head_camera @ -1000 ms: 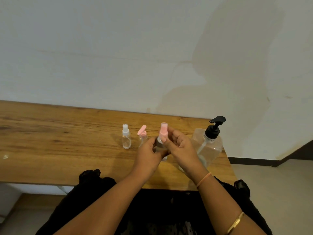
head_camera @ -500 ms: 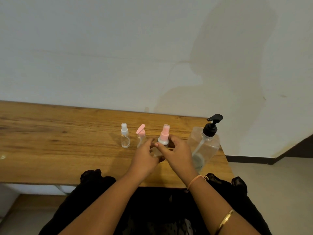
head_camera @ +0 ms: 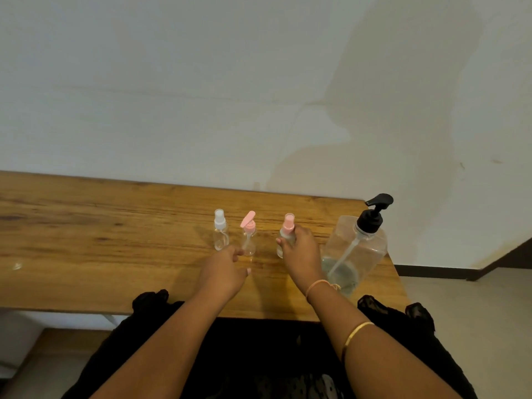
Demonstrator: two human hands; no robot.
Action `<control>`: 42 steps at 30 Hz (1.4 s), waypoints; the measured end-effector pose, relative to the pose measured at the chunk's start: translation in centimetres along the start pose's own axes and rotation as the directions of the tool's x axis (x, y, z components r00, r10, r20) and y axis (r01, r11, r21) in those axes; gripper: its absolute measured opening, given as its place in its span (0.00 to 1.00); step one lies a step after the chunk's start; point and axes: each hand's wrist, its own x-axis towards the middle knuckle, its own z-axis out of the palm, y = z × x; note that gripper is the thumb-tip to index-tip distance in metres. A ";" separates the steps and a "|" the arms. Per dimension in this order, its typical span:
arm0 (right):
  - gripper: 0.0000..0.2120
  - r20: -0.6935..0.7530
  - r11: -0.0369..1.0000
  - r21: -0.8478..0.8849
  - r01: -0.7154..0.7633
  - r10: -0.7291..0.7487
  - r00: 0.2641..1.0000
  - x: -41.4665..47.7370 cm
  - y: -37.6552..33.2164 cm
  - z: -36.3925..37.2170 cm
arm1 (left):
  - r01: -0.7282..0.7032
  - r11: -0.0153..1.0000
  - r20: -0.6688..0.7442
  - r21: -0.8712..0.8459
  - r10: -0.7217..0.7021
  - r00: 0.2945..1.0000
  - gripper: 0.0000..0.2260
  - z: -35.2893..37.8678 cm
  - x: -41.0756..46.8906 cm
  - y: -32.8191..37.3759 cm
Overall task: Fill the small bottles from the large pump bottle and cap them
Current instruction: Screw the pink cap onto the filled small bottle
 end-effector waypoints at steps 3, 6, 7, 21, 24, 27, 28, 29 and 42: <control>0.14 -0.047 0.998 0.049 -0.026 0.028 0.998 1.2 0.0 0.7 | 0.005 1.000 -0.021 0.005 -0.005 1.000 0.18 -0.2 0.5 -0.3; 0.14 -0.096 0.996 0.086 -0.017 0.025 0.995 2.5 -0.3 1.2 | 0.008 1.000 -0.025 0.005 -0.008 1.000 0.19 -0.1 1.1 -0.4; 0.14 -0.109 0.994 0.104 -0.017 0.028 0.994 2.9 -0.3 1.4 | 0.009 1.000 -0.026 -0.001 -0.009 1.000 0.19 0.0 1.3 -0.4; 0.23 -0.034 0.984 0.152 -0.087 0.094 0.995 3.6 0.4 3.1 | 0.009 0.999 -0.042 0.035 -0.008 0.999 0.20 0.3 1.9 0.4; 0.27 -0.022 0.982 0.158 -0.105 0.110 0.994 2.8 -0.1 2.7 | 0.012 0.999 -0.045 0.049 -0.010 0.999 0.20 0.2 1.7 0.5; 0.27 -0.039 0.988 0.115 -0.105 0.110 0.993 1.3 -0.6 2.2 | 0.023 0.998 -0.055 0.053 -0.020 0.998 0.19 0.3 1.5 0.8; 0.27 -0.045 0.988 0.099 -0.120 0.125 0.991 0.7 -0.8 2.1 | 0.029 0.999 -0.061 0.045 -0.026 0.998 0.18 0.4 1.5 0.9; 0.26 -0.054 0.989 0.080 -0.124 0.128 0.990 0.1 -1.0 2.0 | 0.031 0.999 -0.069 0.035 -0.028 0.997 0.16 0.6 1.4 1.1; 0.24 0.075 0.992 0.118 0.042 -0.051 0.996 -2.6 -3.6 -1.0 | -0.071 0.992 -0.185 -0.106 0.050 0.982 0.19 2.3 3.8 2.4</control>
